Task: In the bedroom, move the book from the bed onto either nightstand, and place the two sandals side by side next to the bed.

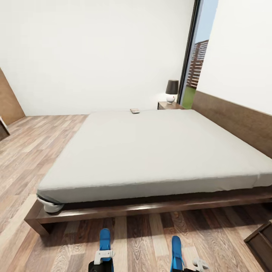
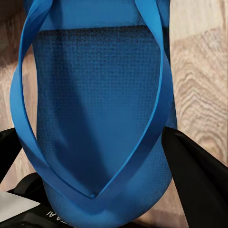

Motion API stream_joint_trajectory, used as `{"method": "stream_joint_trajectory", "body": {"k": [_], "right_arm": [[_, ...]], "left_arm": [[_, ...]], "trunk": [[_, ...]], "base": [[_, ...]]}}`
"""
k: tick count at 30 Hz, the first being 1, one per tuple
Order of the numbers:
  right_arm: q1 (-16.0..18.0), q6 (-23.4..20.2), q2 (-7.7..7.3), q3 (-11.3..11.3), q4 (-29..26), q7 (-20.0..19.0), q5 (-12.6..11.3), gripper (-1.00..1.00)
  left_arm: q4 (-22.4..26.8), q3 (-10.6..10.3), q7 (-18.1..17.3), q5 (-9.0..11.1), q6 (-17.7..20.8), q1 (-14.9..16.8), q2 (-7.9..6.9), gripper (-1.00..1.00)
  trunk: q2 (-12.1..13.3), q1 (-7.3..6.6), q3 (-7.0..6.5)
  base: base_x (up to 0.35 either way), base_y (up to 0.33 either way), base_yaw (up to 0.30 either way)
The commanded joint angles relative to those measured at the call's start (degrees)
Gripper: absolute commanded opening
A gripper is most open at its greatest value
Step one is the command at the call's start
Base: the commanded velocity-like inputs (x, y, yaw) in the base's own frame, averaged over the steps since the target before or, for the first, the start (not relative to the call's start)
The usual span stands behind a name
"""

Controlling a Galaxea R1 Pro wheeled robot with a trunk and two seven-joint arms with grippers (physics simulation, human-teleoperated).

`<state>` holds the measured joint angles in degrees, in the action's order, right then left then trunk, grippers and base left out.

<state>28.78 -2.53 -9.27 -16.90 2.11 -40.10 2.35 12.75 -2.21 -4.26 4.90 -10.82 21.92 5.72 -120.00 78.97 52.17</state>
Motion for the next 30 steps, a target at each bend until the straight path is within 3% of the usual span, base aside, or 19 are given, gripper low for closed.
{"method": "stream_joint_trajectory", "body": {"k": [1, 30], "right_arm": [[0.05, -0.29, -0.04, -0.50, 0.09, -0.24, 0.20, -1.00], [0.05, -0.29, -0.04, -0.50, 0.09, -0.24, 0.20, -1.00]], "left_arm": [[-0.10, -0.16, -0.41, 0.46, -0.18, 0.05, -0.01, -1.00], [-0.10, -0.16, -0.41, 0.46, -0.17, 0.05, -0.01, -1.00]], "trunk": [[-0.02, -0.01, 0.05], [-0.02, -0.01, 0.05]], "base": [[0.000, 0.000, 0.289], [0.000, 0.000, 0.286]]}}
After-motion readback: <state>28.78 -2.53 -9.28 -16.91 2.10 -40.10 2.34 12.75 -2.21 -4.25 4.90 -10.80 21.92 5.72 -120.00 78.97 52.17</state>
